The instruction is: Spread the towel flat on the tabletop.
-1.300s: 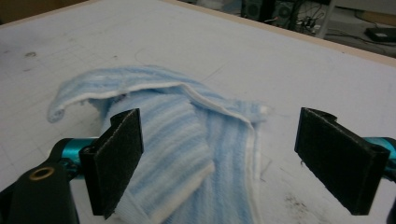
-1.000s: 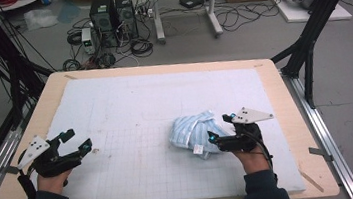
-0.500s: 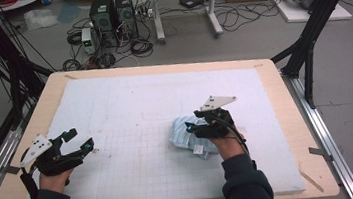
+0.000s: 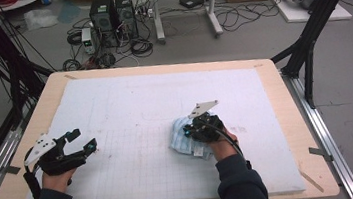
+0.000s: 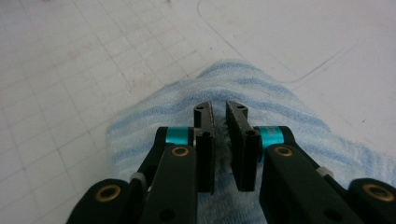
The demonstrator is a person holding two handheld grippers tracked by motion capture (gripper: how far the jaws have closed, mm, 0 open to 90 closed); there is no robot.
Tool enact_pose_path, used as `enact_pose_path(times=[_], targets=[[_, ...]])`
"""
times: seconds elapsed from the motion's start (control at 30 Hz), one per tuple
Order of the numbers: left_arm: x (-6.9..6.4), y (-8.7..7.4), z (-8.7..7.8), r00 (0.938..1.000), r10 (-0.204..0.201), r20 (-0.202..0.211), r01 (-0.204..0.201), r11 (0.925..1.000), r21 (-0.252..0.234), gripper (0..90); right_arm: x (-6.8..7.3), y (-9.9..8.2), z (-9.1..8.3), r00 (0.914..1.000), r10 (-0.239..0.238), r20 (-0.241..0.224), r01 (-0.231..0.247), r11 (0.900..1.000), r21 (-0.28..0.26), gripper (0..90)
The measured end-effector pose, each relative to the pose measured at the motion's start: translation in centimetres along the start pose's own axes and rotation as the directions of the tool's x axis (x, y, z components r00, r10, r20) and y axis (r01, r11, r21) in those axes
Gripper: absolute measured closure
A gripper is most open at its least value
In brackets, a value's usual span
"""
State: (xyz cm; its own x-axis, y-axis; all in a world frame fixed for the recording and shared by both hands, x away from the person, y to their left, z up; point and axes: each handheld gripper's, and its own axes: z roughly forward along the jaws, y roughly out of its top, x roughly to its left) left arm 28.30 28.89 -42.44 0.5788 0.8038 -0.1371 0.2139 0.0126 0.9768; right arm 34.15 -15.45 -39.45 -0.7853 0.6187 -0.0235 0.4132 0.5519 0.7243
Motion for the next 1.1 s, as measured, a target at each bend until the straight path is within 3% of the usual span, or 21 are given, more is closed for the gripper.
enact_pose_path(times=[0.23, 0.43, 0.7, 0.87, 0.93, 1.03, 1.1], targets=[[0.2, 0.0, -0.1, 1.0000, -0.004, -0.009, 0.004, 1.0000, -0.002, 21.6, 0.0, -0.6, -3.3, 0.9995, 0.028, -0.013, -0.029, 0.9910, -0.131, 83.9], [0.3, 0.0, -0.1, 0.9999, -0.006, -0.010, 0.006, 1.0000, -0.001, 21.6, -0.7, -3.1, -7.2, 0.9948, 0.089, 0.049, -0.077, 0.9760, -0.204, 84.0], [0.2, 0.0, 0.1, 1.0000, -0.003, -0.007, 0.003, 1.0000, 0.002, 21.7, -2.7, -7.6, -10.9, 0.9692, 0.202, 0.141, -0.176, 0.9681, -0.178, 84.0], [0.2, -0.1, 0.1, 0.9999, -0.005, -0.009, 0.005, 1.0000, 0.001, 21.7, -3.0, -10.7, -11.7, 0.9487, 0.234, 0.212, -0.216, 0.9706, -0.105, 84.1], [0.2, 0.0, 0.1, 0.9999, -0.006, -0.009, 0.006, 1.0000, 0.001, 21.7, -3.1, -11.9, -11.9, 0.9367, 0.254, 0.241, -0.245, 0.9671, -0.069, 83.8], [0.2, -0.1, 0.1, 0.9999, -0.007, -0.010, 0.007, 1.0000, 0.002, 21.7, -3.3, -12.8, -12.5, 0.9255, 0.290, 0.244, -0.269, 0.9562, -0.115, 75.3], [0.2, 0.0, 0.2, 0.9999, -0.007, -0.011, 0.006, 1.0000, -0.001, 21.6, -3.2, -12.3, -13.0, 0.9292, 0.287, 0.233, -0.251, 0.9528, -0.171, 66.4]])
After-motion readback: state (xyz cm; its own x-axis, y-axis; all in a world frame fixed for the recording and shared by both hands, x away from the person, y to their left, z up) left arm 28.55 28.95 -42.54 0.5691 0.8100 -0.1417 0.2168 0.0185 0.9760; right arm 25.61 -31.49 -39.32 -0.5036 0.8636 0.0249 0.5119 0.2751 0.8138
